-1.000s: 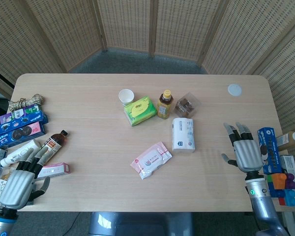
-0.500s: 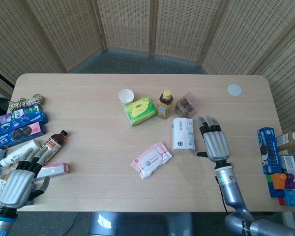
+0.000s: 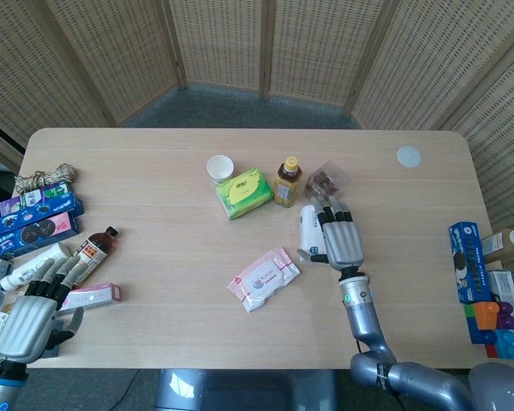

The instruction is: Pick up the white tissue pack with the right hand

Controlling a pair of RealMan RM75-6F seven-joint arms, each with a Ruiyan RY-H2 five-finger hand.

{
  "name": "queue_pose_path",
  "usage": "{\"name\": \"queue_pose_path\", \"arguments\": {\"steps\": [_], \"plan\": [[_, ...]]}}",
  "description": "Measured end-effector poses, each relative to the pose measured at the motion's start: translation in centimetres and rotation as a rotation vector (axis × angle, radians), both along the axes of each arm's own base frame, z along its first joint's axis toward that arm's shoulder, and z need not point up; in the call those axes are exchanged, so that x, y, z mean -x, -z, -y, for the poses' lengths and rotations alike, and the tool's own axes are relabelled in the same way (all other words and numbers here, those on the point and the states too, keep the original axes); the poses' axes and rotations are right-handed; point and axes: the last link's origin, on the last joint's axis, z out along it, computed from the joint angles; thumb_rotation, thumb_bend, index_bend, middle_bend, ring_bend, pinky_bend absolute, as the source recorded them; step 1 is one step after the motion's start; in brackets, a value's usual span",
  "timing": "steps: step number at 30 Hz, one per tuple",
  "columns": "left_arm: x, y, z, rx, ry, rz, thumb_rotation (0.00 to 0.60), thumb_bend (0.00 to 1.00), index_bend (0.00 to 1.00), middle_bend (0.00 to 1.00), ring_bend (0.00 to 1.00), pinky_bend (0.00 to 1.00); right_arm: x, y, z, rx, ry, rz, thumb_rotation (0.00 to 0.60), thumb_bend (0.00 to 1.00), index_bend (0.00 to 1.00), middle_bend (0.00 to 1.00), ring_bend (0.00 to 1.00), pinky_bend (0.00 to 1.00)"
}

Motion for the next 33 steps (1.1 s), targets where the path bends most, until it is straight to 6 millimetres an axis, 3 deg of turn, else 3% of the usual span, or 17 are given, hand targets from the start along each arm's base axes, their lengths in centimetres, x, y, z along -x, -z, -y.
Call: {"name": "queue_pose_path", "arguments": {"steps": [8,17,26,33], "plan": [[0.1,-0.4,0.3,-0.01,-0.004,-0.001,0.6,0.54,0.11,0.04,0.0,0.0,1.4,1.8,0.4,-0.004,0.0,-0.039,0.409,0.0,0.0,0.0,0.0,0.0],[-0.2,-0.4,0.3,-0.01,0.009,0.001,0.6,0.54,0.11,0.04,0.0,0.0,5.2,2.4,-0.1,-0.008,0.027,-0.128,0.41,0.0,0.0,0.0,0.0,0.0],[-0.5,-0.1,0.0,0.0,0.019,0.004,0.6,0.54,0.11,0.04,0.0,0.0,9.4,-0.3,-0.2,0.017,0.089,-0.203,0.411,0.0,0.0,0.0,0.0,0.0],[-0.5,-0.2,-0.1,-0.006,0.015,0.003,0.6,0.54,0.11,0.04,0.0,0.0,12.0,-4.1,0.8,0.051,0.122,-0.289,0.415,0.0,0.0,0.0,0.0,0.0]]}}
